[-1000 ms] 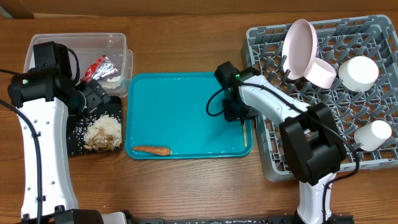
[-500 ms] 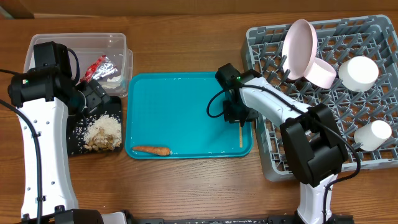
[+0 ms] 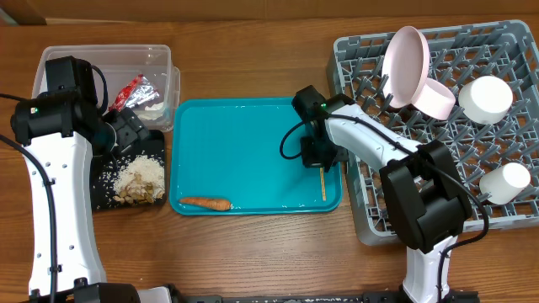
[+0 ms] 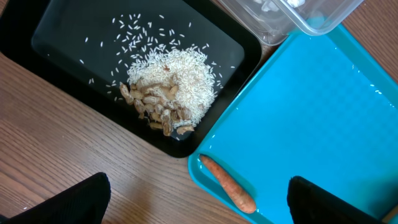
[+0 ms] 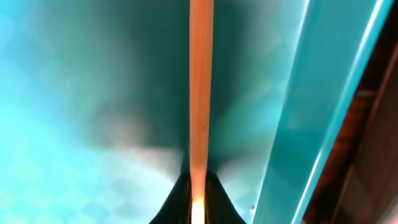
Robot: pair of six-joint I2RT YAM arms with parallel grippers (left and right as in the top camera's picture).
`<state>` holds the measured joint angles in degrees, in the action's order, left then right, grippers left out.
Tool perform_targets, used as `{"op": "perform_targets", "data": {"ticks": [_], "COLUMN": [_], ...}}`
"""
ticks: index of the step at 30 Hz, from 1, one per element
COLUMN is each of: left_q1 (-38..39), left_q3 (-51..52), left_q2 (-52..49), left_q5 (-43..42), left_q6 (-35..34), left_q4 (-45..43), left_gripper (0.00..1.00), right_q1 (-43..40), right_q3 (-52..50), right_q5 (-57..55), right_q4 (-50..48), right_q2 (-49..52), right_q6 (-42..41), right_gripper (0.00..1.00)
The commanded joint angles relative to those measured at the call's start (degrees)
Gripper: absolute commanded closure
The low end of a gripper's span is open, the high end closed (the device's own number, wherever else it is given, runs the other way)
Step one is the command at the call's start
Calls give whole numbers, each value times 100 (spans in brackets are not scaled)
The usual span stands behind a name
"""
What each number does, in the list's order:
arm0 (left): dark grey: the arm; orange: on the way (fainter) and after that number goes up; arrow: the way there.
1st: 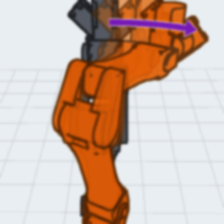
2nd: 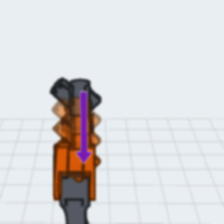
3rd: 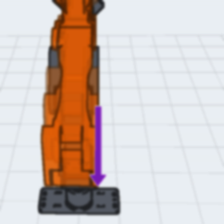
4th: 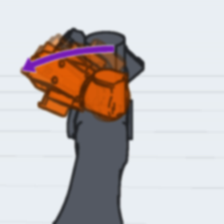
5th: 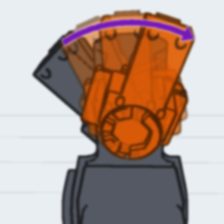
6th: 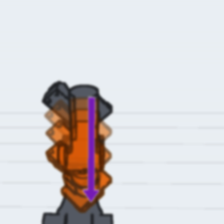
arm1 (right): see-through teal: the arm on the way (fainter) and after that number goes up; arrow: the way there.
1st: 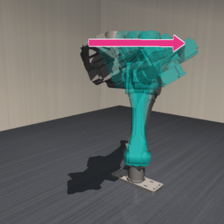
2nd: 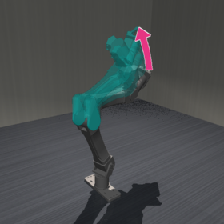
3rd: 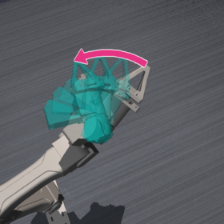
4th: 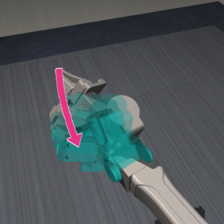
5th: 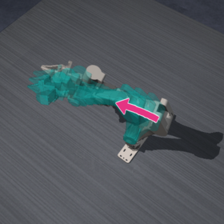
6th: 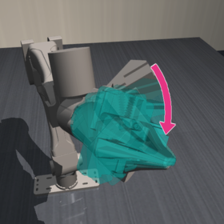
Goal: Sort waste into correct bins and load items into the dishwasher
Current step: 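Carry the chopsticks with the right gripper into the rack's left edge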
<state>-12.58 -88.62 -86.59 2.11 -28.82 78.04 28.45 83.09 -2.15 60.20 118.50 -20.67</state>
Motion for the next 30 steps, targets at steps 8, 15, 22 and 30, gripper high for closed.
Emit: {"op": "perform_targets", "data": {"ticks": [8, 15, 22, 30], "left_q1": [-15, -13, 129, 348], "left_q3": [-35, -13, 157, 201], "left_q2": [-28, -31, -28, -31], "left_q5": [-72, -258, -326, -339], "left_q6": [-35, -35, -57, -107], "left_q4": [2, 9, -114, -162], "left_gripper": [6, 6, 7, 6], "right_q1": [-348, -1220, -1840, -1834], "right_q3": [935, 920, 474, -210], "right_q5": [227, 223, 234, 249], "right_q4": [197, 750, 1080, 852], "right_q2": [-1829, -2247, -2159, -2122], "right_q6": [911, 1692, 1965, 2116], "right_gripper": [96, 96, 96, 96]}}
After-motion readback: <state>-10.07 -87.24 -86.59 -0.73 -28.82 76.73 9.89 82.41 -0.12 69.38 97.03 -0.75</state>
